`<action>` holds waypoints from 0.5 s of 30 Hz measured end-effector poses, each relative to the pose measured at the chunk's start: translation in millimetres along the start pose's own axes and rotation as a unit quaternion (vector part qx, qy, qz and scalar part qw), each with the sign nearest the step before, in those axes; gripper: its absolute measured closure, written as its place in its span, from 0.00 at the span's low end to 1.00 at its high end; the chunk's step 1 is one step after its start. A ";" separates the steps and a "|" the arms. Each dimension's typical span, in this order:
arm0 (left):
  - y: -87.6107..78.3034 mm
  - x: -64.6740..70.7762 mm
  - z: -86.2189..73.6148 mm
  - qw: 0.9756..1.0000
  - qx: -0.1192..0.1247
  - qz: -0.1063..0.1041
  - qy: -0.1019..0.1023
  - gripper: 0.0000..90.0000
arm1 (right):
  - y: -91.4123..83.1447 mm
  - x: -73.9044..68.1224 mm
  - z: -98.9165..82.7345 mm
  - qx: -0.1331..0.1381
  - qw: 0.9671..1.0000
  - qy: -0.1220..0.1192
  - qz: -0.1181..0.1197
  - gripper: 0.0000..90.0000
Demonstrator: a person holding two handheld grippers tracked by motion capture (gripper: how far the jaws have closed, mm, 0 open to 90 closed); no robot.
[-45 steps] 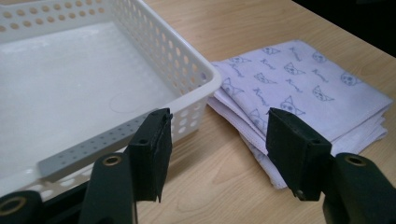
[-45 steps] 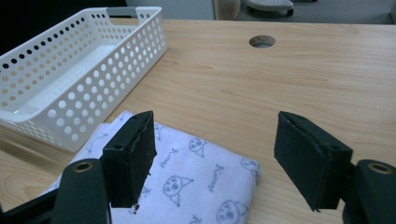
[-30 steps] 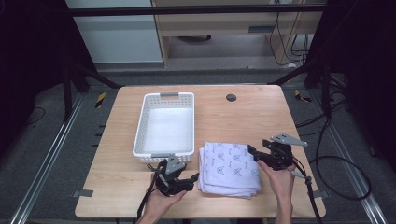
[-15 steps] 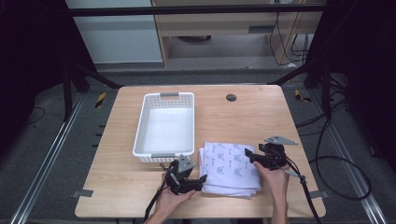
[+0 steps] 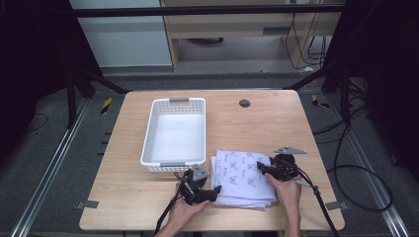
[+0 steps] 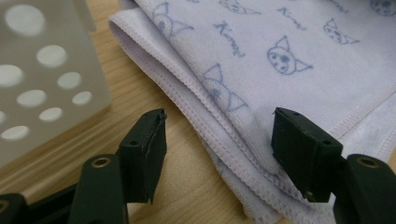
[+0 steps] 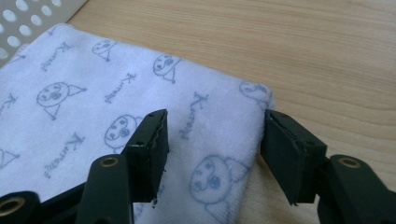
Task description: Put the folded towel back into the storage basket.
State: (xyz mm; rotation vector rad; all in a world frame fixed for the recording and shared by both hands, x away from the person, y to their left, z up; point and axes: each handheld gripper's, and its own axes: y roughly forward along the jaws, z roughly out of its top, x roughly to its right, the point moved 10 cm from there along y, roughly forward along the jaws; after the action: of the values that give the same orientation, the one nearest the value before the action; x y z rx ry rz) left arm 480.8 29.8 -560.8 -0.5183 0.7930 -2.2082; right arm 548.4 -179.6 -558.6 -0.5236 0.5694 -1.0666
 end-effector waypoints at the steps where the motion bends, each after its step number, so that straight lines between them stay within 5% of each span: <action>1: 0.0 0.0 0.0 1.000 0.000 0.000 0.000 0.39 | 0.0 0.0 0.0 0.000 1.000 0.000 0.000 0.47; 15: 7.1 4.1 -3.3 1.000 -0.010 -0.012 -0.002 0.44 | 5.3 -1.6 -5.6 -0.010 1.000 0.008 -0.001 0.54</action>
State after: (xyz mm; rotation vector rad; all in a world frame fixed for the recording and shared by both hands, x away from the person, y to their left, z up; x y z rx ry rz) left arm 479.7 24.2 -567.5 -0.5442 0.8118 -2.2234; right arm 547.6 -176.7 -565.9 -0.5348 0.5939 -1.0685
